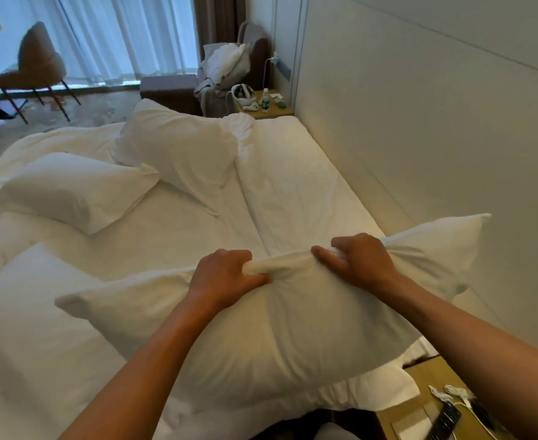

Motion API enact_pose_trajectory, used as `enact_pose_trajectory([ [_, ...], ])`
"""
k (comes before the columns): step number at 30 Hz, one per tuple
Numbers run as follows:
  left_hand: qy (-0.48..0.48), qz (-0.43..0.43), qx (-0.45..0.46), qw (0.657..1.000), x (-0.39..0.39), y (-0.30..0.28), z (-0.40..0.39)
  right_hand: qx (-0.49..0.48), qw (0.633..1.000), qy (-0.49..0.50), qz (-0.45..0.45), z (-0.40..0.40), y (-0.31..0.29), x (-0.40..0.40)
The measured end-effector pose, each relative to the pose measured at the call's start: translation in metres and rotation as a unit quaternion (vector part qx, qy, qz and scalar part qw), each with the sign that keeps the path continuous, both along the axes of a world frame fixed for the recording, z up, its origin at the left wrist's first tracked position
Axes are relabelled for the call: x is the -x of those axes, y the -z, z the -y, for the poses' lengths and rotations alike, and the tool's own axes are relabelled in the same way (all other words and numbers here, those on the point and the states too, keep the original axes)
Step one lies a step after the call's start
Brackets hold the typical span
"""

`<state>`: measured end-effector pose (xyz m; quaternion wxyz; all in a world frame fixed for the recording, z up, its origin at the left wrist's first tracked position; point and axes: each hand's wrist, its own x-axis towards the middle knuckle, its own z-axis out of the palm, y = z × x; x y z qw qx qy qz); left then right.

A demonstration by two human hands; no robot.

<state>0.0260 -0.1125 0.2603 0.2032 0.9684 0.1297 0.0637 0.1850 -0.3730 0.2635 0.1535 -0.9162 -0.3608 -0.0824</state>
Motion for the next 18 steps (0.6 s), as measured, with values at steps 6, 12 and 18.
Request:
enact_pose_trajectory([
  [6, -0.012, 0.014, 0.028, 0.999, -0.076, 0.015, 0.056, -0.035, 0.999, -0.006, 0.005, 0.066, 0.036, -0.072],
  [12, -0.019, -0.136, -0.003, 0.991, -0.11, 0.092, 0.109, 0.051, 0.992, 0.02, -0.11, 0.123, 0.148, -0.101],
  [18, -0.061, -0.173, -0.002, 0.983, -0.12, 0.098, 0.132, 0.037, 0.99, 0.018, -0.131, 0.143, 0.183, -0.113],
])
